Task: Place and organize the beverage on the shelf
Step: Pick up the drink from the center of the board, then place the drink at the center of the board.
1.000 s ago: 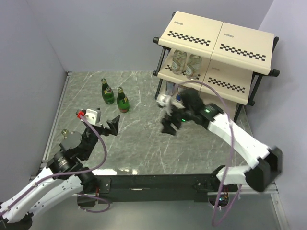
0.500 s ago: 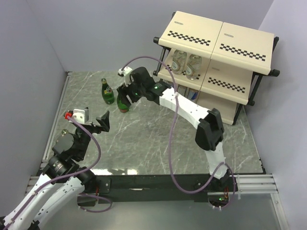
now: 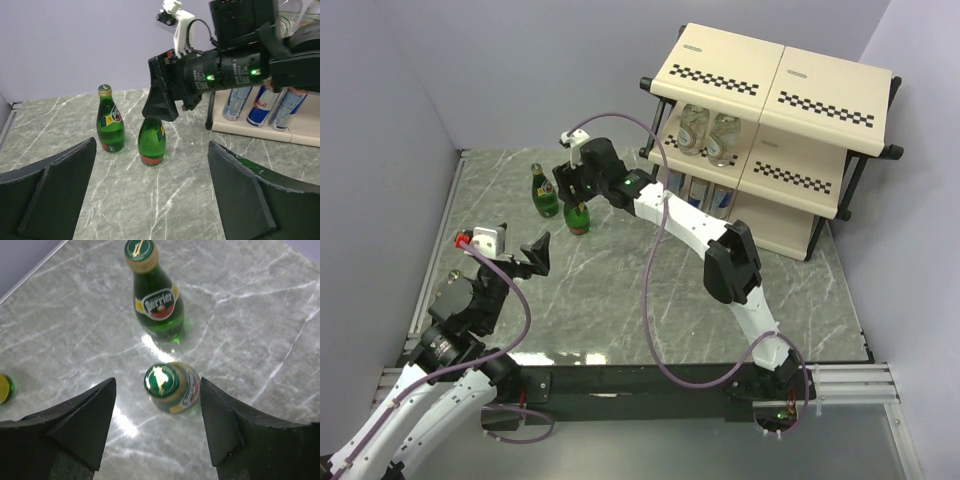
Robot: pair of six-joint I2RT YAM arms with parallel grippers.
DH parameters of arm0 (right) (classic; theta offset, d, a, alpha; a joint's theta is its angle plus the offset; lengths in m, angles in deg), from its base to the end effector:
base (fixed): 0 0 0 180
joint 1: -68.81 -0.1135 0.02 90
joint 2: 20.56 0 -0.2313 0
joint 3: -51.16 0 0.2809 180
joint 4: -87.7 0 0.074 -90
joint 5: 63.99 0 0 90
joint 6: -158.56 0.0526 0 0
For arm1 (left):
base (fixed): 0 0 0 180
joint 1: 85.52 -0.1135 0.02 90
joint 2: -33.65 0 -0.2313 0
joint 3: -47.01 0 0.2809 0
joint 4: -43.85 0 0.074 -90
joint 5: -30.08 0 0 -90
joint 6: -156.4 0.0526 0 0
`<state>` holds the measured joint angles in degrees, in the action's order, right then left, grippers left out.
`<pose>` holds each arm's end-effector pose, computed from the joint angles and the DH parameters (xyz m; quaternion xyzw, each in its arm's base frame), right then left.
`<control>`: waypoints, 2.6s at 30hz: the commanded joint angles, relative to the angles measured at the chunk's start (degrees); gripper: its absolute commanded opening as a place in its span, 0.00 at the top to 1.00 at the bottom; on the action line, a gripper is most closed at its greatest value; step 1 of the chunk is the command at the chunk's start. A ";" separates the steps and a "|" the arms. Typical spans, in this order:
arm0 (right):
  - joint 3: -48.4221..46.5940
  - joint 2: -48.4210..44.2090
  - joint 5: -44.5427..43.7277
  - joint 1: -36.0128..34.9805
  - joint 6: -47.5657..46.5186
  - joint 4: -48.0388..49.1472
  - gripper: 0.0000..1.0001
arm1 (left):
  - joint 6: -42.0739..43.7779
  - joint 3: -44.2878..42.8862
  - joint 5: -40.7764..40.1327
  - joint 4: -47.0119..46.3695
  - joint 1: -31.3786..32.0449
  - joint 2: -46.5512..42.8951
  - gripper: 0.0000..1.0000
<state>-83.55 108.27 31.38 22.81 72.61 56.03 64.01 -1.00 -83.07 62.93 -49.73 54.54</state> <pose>0.3842 0.4050 0.2675 -0.3261 0.7812 0.2605 0.4643 0.1541 -0.0856 0.3411 0.0395 0.6589 -0.1175 0.7419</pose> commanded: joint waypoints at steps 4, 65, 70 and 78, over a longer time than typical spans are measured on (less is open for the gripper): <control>-4.90 4.22 -2.73 -0.32 -0.01 5.62 0.32 | -0.16 0.35 1.18 -2.00 -0.63 -0.14 0.02; 32.44 -55.88 17.49 12.77 -20.40 -15.05 1.00 | -13.08 -15.38 48.29 -17.20 -1.43 39.05 0.01; 49.28 -62.47 15.29 14.97 -23.30 -3.37 1.00 | -9.92 -13.72 47.51 -16.59 -0.72 39.50 0.01; 51.79 -61.07 21.08 19.81 -21.38 -0.44 1.00 | -10.00 -9.93 46.62 -24.67 0.86 43.69 0.00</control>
<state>-27.46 49.43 48.19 41.65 50.69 44.21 53.43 -11.89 -37.26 44.20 -49.90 95.59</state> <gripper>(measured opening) 0.404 0.995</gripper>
